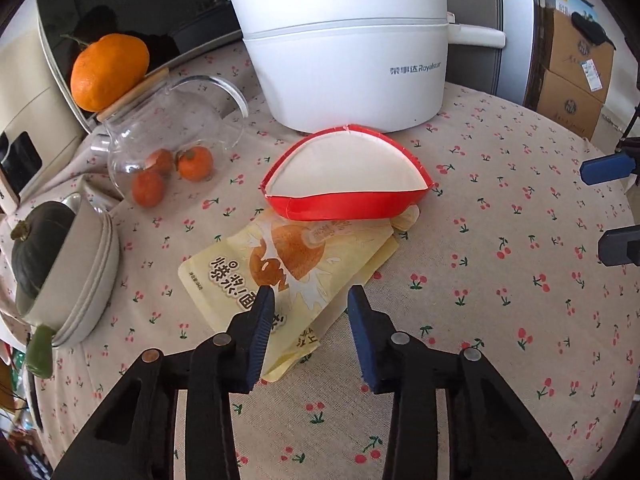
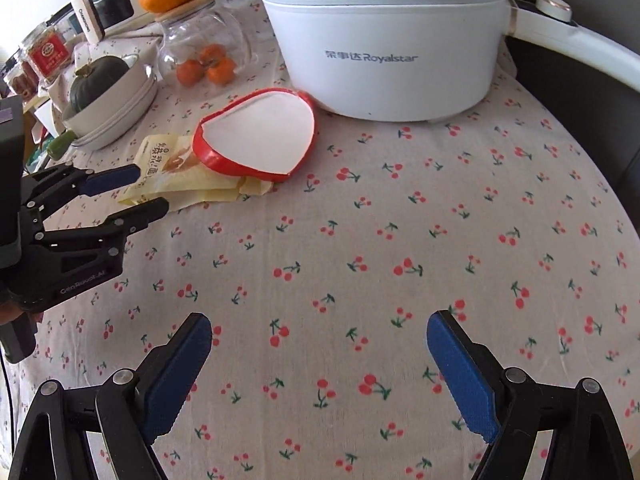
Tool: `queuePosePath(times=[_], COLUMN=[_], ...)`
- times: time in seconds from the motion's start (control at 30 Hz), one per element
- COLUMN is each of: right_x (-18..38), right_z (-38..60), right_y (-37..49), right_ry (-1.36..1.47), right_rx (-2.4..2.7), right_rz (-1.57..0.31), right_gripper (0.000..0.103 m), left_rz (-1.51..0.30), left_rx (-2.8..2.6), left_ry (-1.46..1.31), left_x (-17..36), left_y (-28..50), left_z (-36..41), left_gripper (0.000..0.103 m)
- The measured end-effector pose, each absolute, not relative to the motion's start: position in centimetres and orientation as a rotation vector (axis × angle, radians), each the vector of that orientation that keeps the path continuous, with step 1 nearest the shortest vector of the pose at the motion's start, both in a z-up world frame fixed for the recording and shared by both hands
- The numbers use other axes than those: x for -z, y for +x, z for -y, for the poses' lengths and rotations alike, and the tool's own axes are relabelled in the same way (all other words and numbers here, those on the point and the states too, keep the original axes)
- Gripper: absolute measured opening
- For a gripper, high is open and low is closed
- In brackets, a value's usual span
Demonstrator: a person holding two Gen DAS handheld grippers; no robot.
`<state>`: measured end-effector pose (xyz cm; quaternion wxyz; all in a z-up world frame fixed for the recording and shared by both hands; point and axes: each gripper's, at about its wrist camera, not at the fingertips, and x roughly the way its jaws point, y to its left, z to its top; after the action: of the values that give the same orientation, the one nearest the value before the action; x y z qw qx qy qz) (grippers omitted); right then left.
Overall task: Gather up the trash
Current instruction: 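Move both grippers back over the table toward the yellow bag and red-rimmed lid, then grasp the yellow snack bag with the left gripper while the right gripper grasps the red-rimmed white lid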
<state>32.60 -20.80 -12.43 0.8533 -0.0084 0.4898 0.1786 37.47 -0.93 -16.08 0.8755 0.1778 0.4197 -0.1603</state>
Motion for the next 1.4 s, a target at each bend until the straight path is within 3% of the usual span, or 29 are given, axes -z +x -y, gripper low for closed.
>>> queuePosePath(times=[0.23,0.43,0.87,1.13,1.23,1.27,1.3,1.4], right_x=[12.5,11.9,12.8,16.2,17.2,17.2,17.3,16.7], right_z=[18.9,17.5,13.5,12.3,12.2,12.1,12.1,12.5], right_y=[33.3,33.0,34.6,35.9,35.7,35.5,35.4,34.1], right_ry=[-0.084,-0.13,-0.041,0.12,0.169,0.171,0.18,0.165], right_rx=[-0.418,-0.439,-0.47,-0.476,-0.479,-0.488,-0.501,-0.486], right_rz=[-0.99,-0.953,-0.982,-1.085,-1.111,-1.111,-1.132,-1.127], right_gripper=[0.092,0.092,0.091,0.062,0.037,0.014,0.006,0.004], left_rz=[-0.92,-0.949,-0.978,-0.984,-0.986,-0.988,-0.992,-0.996], left_rx=[0.353,0.355,0.415,0.401,0.384,0.377,0.371,0.356], left_ry=[0.349,0.297,0.271,0.294,0.295,0.295,0.294,0.3], left_x=[16.6,15.9,15.4,15.4,15.4,15.4,15.3,14.8], left_y=[37.7,34.7,25.2,23.6,23.2,23.0,22.8,22.0], left_z=[0.4,-1.0,-3.5,-3.9,-4.0,-4.0,-4.0,-3.9], left_gripper=[0.013,0.007,0.007,0.007,0.007,0.007,0.006,0.006])
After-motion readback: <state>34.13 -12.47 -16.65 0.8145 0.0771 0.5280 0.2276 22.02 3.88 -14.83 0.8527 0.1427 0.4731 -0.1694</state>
